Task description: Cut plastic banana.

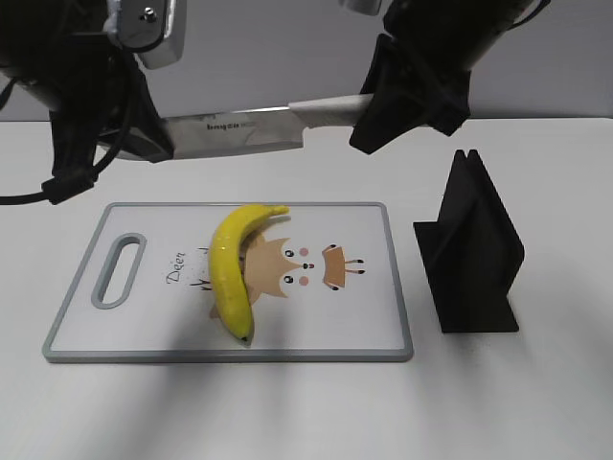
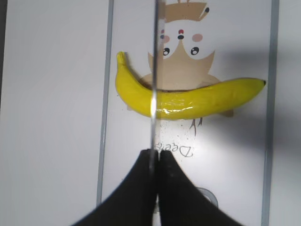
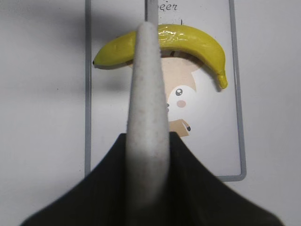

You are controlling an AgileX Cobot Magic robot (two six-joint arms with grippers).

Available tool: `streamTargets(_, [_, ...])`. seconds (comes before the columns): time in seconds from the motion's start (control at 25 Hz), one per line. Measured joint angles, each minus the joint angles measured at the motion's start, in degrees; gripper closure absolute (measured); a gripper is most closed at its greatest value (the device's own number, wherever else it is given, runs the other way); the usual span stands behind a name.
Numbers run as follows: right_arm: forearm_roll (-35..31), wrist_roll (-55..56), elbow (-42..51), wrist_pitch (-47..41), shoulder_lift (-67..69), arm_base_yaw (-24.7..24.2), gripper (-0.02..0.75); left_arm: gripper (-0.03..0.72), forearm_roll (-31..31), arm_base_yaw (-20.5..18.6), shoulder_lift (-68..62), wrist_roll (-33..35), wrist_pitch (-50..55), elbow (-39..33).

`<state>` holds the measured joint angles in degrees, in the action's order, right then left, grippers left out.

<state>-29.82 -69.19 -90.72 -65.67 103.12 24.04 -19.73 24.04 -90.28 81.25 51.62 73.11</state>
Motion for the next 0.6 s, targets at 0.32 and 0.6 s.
streamTargets(0.32, [-0.5, -0.2, -0.1, 1.0, 6.1, 0.0, 0.551, 0.691, 1.5, -0.4, -3.2, -0.2, 0.4, 0.0])
streamTargets(0.6, [0.2, -0.3, -0.1, 1.4, 10.9, 0.0, 0.551, 0.694, 1.5, -0.5, -8.5, -1.6, 0.5, 0.0])
